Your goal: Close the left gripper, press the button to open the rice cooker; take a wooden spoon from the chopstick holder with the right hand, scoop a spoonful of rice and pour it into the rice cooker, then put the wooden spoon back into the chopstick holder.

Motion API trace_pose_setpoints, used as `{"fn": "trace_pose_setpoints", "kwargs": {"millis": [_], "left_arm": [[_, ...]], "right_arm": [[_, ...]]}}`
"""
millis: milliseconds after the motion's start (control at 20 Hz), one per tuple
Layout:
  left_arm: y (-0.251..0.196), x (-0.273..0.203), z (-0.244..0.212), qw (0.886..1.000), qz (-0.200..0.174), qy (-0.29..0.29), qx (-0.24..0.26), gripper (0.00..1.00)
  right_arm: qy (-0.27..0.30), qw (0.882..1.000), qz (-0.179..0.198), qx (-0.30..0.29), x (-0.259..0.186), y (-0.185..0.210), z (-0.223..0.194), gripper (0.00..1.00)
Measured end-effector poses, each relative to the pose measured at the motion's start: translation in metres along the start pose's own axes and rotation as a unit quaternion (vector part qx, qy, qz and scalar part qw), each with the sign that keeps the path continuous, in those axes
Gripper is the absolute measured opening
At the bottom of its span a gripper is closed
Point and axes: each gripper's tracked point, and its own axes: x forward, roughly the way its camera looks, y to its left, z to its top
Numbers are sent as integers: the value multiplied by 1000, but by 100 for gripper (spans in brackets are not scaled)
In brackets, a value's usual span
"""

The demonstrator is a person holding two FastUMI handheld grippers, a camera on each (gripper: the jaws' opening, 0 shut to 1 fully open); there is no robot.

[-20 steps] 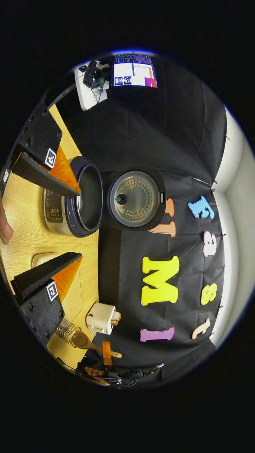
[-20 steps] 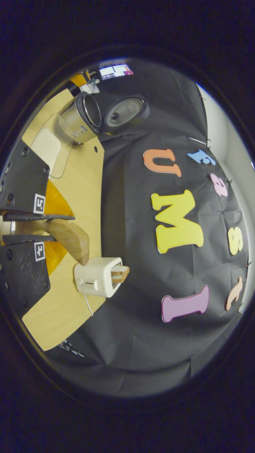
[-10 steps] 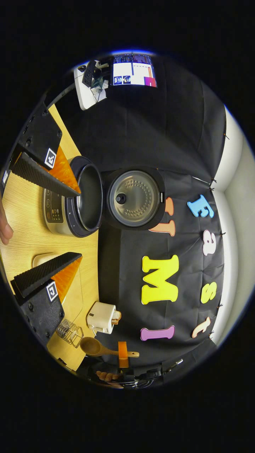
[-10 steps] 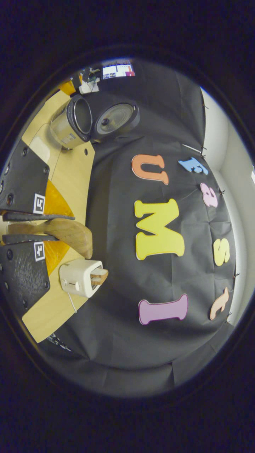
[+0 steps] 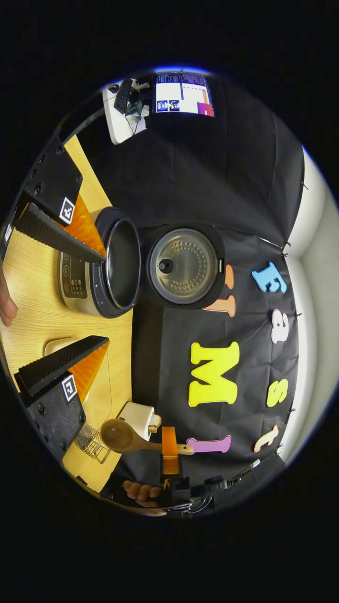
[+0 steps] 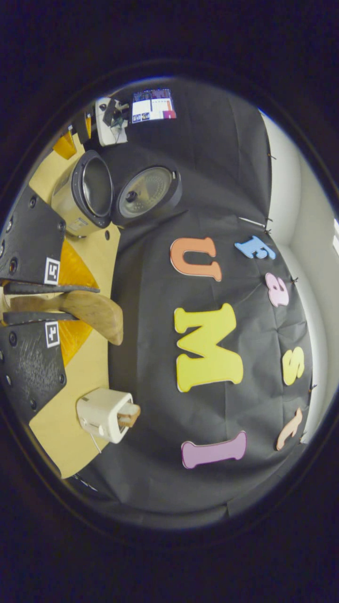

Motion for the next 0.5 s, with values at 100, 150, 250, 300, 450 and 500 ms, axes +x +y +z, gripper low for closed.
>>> {"fn": "trace_pose_setpoints", "kwargs": {"millis": [100, 150, 250, 300, 450, 500], "left_arm": [[5, 0, -1, 1000, 0, 3, -5, 99], [6, 1, -1, 1000, 1, 3, -6, 100], [12, 1, -1, 1000, 3, 2, -9, 99], [14, 2, -1, 1000, 3, 2, -12, 100], [16, 5, -4, 1000, 5, 4, -15, 99], [18, 6, -5, 1000, 6, 5, -12, 99]], "right_arm": [[16, 1000, -3, -1, 14, 9, -18, 13], [23, 1000, -10, -4, 22, 11, -28, 13], [33, 999, -24, -9, 36, 14, -46, 13], [38, 999, -32, -10, 41, 14, -56, 14], [40, 997, -69, -19, 53, 8, -73, 14], [41, 995, -84, -26, 56, 5, -77, 14]]}}
